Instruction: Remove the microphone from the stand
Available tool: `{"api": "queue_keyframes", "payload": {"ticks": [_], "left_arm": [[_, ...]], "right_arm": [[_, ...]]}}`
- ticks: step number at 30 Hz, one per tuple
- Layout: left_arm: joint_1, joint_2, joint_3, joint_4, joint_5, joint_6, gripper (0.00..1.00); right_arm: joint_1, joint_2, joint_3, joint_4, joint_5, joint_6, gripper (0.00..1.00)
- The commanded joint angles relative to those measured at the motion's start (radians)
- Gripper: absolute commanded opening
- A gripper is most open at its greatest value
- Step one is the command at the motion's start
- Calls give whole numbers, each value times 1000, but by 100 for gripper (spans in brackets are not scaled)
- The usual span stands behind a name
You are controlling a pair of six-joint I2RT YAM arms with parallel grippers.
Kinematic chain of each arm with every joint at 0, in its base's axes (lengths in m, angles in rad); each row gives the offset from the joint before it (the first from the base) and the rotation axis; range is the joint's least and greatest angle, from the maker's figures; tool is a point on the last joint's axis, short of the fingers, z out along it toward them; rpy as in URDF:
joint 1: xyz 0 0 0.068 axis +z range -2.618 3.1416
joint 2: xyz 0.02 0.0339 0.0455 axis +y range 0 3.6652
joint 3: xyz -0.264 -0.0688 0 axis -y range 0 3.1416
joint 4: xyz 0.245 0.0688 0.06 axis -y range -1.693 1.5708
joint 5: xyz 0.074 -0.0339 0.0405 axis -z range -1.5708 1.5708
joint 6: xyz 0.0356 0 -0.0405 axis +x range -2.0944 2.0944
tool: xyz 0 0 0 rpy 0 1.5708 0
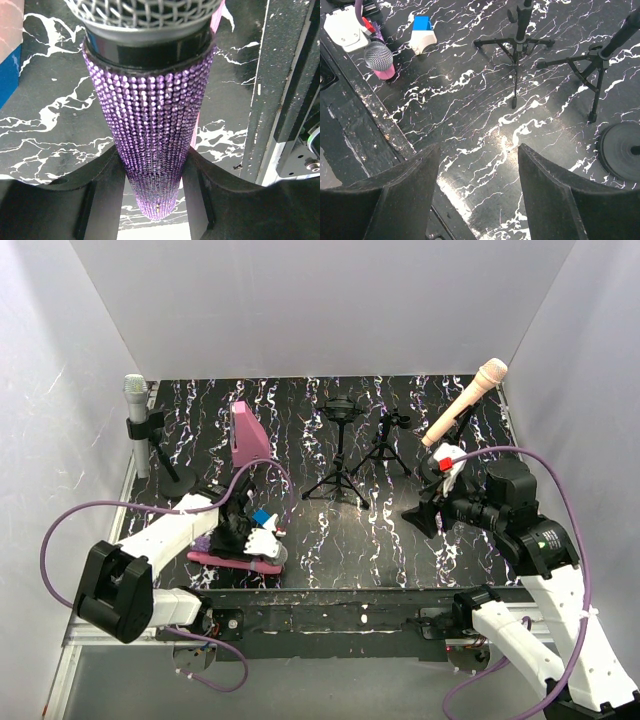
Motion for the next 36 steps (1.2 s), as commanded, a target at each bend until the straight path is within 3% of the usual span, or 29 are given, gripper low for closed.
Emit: {"api": "queue_keyframes", "payload": {"ticks": [1, 7, 12, 21, 28, 32, 36], "left_arm": [[0, 45, 0, 117, -37, 7, 22], [0, 58, 18, 114, 0, 2, 50], [0, 52, -6, 114, 21, 24, 60], [0, 70, -20, 167, 32, -5, 57], [0, 36, -14, 160, 41, -1, 43], [0, 3, -11, 151, 34, -8, 54], [0, -82, 38, 76, 70, 10, 58]], "right_arm": [[0, 18, 6, 51, -7, -2, 70], [-1, 35, 16, 34, -3, -16, 70], [-1, 49, 20, 48, 1, -18, 70], [-1, 75, 36, 54, 6, -29, 70], [0, 87, 33, 62, 9, -32, 70], [-1, 96, 43, 63, 10, -38, 70], [-1, 105, 49, 51, 10, -47, 70]]}}
